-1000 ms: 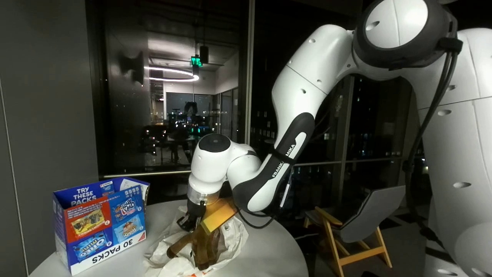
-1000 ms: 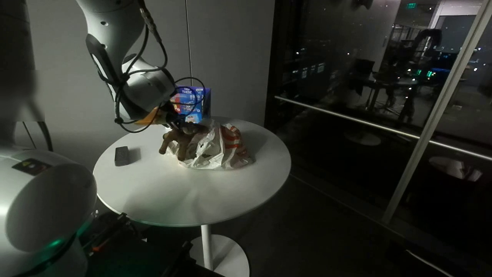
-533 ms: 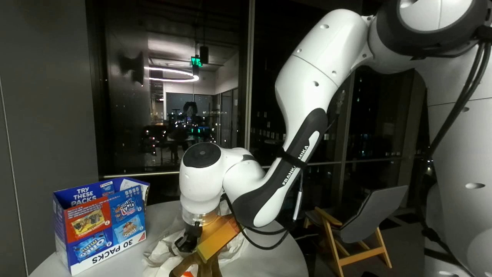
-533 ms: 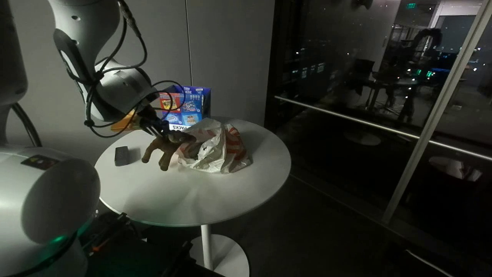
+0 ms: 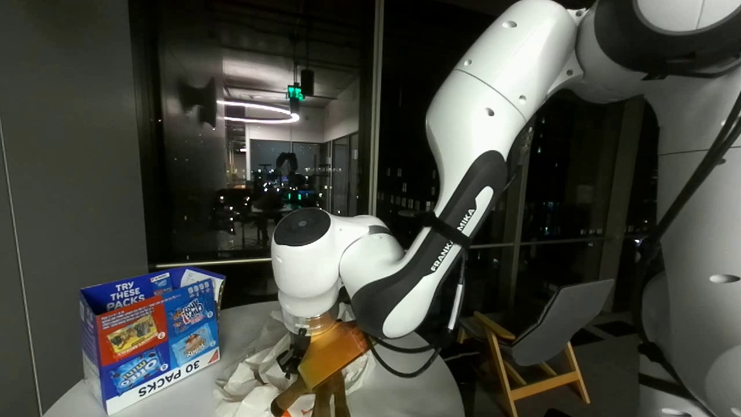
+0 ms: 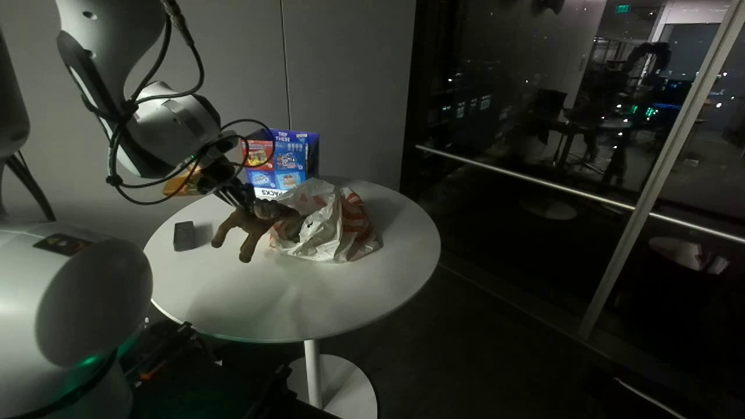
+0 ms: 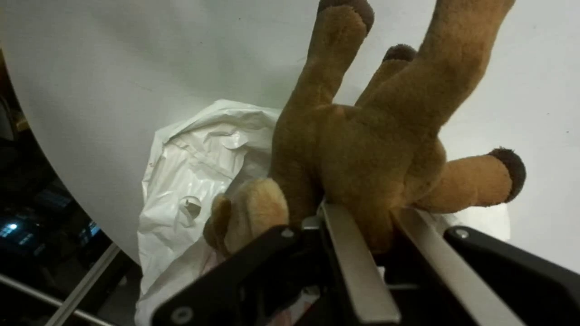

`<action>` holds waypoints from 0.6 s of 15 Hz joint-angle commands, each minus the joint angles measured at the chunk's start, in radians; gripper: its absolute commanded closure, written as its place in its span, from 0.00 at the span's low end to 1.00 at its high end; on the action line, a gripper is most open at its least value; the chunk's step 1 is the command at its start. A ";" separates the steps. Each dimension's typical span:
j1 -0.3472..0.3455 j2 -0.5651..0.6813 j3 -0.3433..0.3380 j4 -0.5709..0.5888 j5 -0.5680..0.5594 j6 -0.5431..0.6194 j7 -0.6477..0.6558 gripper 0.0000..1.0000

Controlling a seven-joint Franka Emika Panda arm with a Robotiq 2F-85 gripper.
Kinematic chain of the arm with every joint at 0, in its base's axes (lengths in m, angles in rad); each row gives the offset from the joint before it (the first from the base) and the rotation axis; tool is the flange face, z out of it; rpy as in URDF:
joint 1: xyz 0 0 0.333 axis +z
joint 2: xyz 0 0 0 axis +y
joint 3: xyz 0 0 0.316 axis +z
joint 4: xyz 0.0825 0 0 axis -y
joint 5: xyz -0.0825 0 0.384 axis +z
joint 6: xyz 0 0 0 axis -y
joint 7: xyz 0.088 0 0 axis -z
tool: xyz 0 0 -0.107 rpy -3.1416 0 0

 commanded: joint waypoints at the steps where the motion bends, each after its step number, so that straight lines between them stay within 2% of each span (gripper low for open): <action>1: -0.013 -0.057 0.004 -0.011 0.045 -0.059 -0.004 0.82; 5: -0.056 -0.036 -0.015 0.015 0.127 -0.018 -0.126 0.82; 9: -0.103 0.002 -0.045 0.053 0.239 0.013 -0.316 0.81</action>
